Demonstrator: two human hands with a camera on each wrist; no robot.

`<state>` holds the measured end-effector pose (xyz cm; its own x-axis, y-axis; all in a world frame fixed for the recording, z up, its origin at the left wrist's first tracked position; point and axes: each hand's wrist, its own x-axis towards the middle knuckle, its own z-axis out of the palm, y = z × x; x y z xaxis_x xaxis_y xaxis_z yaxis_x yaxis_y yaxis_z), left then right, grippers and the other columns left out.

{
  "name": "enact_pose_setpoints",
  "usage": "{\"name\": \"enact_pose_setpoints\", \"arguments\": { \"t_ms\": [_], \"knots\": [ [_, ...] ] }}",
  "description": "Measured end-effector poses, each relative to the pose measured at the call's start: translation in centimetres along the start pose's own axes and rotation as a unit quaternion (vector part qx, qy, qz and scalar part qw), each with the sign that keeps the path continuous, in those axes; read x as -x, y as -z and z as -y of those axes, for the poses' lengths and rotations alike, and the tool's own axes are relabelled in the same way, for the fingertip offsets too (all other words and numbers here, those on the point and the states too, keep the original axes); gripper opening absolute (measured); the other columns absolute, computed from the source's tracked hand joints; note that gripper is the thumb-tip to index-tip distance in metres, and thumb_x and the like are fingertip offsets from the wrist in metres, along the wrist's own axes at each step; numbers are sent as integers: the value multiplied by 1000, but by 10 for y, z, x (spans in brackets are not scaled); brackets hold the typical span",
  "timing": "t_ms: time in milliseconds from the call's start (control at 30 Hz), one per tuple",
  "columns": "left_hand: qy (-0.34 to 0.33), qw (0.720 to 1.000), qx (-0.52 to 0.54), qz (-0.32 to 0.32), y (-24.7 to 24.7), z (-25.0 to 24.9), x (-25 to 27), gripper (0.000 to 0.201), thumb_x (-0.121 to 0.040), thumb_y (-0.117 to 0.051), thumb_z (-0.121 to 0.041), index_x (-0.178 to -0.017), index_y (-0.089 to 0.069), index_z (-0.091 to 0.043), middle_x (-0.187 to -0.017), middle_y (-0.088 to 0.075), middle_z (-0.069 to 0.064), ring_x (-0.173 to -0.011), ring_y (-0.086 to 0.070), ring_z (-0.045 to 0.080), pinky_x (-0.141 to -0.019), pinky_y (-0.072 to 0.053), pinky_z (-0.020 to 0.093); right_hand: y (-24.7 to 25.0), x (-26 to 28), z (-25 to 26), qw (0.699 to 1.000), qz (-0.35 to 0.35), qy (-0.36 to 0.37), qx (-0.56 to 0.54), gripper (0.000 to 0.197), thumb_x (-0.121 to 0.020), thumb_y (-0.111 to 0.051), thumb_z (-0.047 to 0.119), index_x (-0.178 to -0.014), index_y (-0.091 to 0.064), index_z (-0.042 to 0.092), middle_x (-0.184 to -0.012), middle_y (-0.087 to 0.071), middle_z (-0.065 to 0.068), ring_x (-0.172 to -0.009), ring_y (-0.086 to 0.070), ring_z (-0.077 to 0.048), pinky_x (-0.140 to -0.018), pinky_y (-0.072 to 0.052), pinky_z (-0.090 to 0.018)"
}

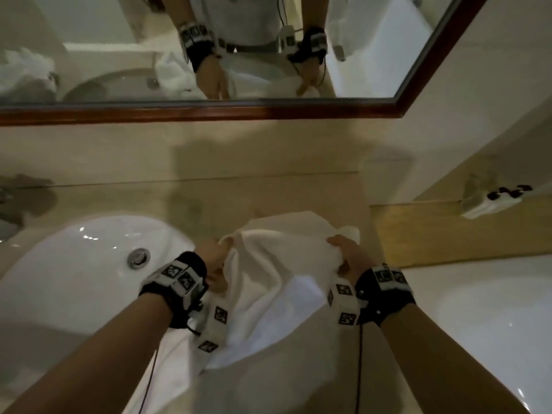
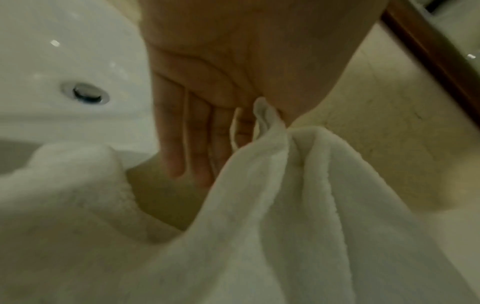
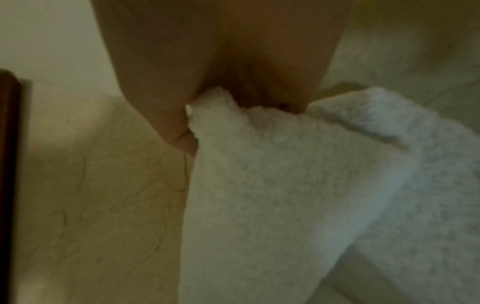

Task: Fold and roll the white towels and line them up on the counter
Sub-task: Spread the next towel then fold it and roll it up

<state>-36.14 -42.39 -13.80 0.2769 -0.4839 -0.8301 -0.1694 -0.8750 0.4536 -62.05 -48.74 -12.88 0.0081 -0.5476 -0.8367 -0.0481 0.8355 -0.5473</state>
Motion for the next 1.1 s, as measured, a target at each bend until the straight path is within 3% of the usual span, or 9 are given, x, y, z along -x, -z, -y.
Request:
{"name": "enact_pose_setpoints", "arguments": {
  "t_ms": [100, 300, 400, 467, 533, 800, 900, 1000, 1100],
  "knots": [
    [-4, 991, 132, -5, 5, -3, -3, 43, -95, -46, -40, -122, -53, -7, -114, -63, 17, -99, -61, 32, -77, -54, 42, -1, -1, 13, 996, 42, 21, -79, 41, -85, -57, 27, -123, -55, 10, -113, -65, -17, -90, -61, -32, -69, -51, -37],
    [62, 941, 306, 130, 4, -19, -10, 66, -92, -30, -61, -106, -55, -2, -103, -67, 13, -96, -61, 30, -68, -45, 41, 5, -11, 19, 978, 110, 79, -157, 25, -91, -39, 18, -101, -61, 10, -72, -71, -9, -56, -68, -22, -50, -51, -27],
    [11, 952, 294, 89, 2, -27, -22, 47, -95, -41, -48, -110, -61, -7, -85, -74, 8, -77, -68, 25, -67, -50, 35, -1, -13, 13, 983, 131, 71, -103, 22, -90, -44, 16, -102, -61, 9, -73, -71, -10, -60, -69, -22, -50, -53, -29],
    [-39, 957, 288, 12, -2, -26, -30, 18, -92, -52, -18, -100, -67, -12, -96, -71, 10, -84, -66, 26, -76, -51, 35, 1, -16, 13, 986, 131, 60, -83, 32, -90, -50, 20, -120, -57, 11, -95, -71, -14, -83, -68, -30, -67, -55, -36],
    [-97, 950, 276, -108, 0, -26, -36, 31, -82, -50, 4, -87, -67, -21, -111, -64, 12, -96, -58, 27, -85, -49, 35, 12, -25, 20, 988, 98, 68, -101, 41, -94, -48, 29, -130, -52, 10, -105, -66, -14, -93, -62, -31, -75, -50, -38],
    [-88, 966, 163, -181, 16, -15, -34, 29, -89, -48, -8, -113, -64, -8, -121, -60, 21, -102, -58, 35, -88, -50, 39, 63, -43, 60, 994, 47, 83, -50, 18, -95, -47, 30, -83, -58, 22, -84, -56, -4, -64, -63, -18, -57, -53, -24],
    [-86, 958, 179, -209, 17, -25, -41, 27, -88, -59, -16, -112, -63, -4, -115, -63, 24, -99, -61, 38, -88, -51, 43, 72, -59, 65, 995, 65, 64, -31, 33, -74, -70, 36, -104, -71, 23, -98, -60, -4, -75, -69, -15, -72, -59, -27],
    [-88, 963, 222, -125, 19, -34, -41, 29, -91, -53, -5, -116, -57, -19, -113, -60, 19, -80, -60, 31, -73, -54, 40, 75, -64, 71, 994, 69, 23, 78, 46, -87, -57, 41, -123, -60, 13, -104, -70, -11, -98, -65, -31, -95, -50, -47],
    [-66, 979, 191, 8, 21, -41, -31, 44, -95, -40, -1, -124, -54, -30, -113, -57, 8, -82, -61, 26, -61, -58, 31, 70, -57, 78, 987, 102, -1, 126, 36, -90, -55, 43, -110, -65, 16, -103, -71, -9, -101, -63, -32, -89, -49, -45]
  ]
}}
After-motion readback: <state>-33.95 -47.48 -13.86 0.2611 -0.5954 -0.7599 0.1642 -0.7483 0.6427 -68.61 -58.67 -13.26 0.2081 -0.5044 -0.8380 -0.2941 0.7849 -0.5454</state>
